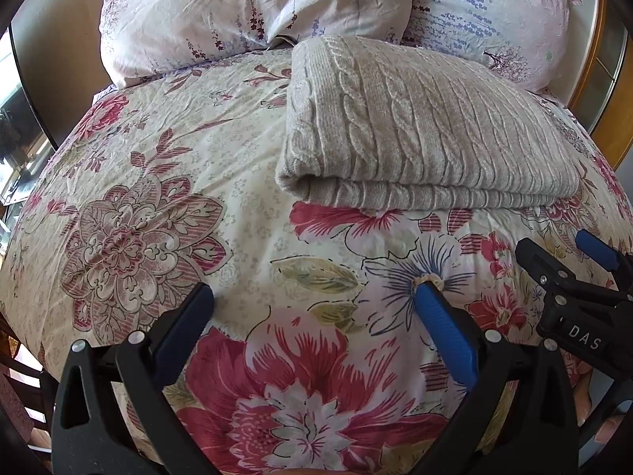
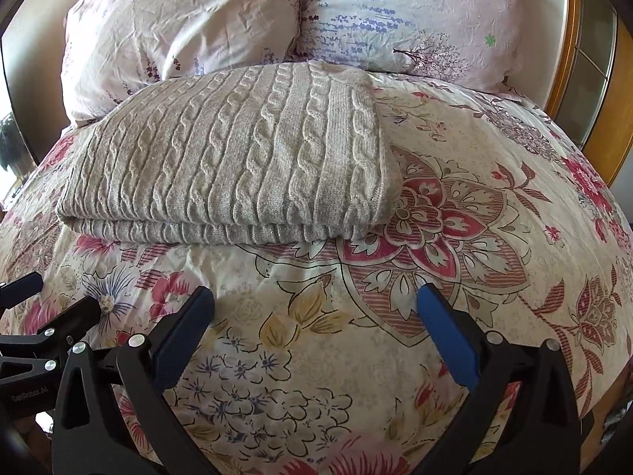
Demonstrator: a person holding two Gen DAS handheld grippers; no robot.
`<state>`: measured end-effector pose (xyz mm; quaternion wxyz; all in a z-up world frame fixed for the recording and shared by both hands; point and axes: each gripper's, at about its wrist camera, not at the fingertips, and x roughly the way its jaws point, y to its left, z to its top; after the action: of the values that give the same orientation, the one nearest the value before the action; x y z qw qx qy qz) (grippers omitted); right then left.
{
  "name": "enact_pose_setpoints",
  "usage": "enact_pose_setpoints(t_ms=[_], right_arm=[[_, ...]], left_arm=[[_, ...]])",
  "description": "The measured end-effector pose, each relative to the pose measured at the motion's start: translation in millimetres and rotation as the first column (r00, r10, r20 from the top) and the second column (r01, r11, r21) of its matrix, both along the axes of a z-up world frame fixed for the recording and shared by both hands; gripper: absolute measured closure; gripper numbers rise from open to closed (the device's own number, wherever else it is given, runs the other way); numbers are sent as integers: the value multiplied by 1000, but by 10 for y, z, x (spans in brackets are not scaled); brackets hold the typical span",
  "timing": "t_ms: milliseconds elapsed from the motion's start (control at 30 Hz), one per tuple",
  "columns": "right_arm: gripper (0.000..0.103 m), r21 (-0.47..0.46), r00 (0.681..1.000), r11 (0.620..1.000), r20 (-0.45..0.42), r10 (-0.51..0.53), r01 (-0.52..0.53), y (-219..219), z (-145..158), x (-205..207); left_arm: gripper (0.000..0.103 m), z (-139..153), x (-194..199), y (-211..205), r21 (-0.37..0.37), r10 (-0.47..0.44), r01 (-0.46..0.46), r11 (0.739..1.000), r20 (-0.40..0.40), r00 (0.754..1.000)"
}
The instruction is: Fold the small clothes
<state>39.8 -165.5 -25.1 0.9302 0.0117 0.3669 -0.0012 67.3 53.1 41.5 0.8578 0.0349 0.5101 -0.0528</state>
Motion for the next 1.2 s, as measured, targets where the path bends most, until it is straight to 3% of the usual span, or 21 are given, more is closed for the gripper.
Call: enact_pose_setpoints(t_ms=[1200], right_arm=[[1, 2, 1000, 1000, 14, 23, -23, -6, 1, -34]], left_arm=[[2, -19, 28, -3, 3, 22, -22, 1000, -6, 1000]])
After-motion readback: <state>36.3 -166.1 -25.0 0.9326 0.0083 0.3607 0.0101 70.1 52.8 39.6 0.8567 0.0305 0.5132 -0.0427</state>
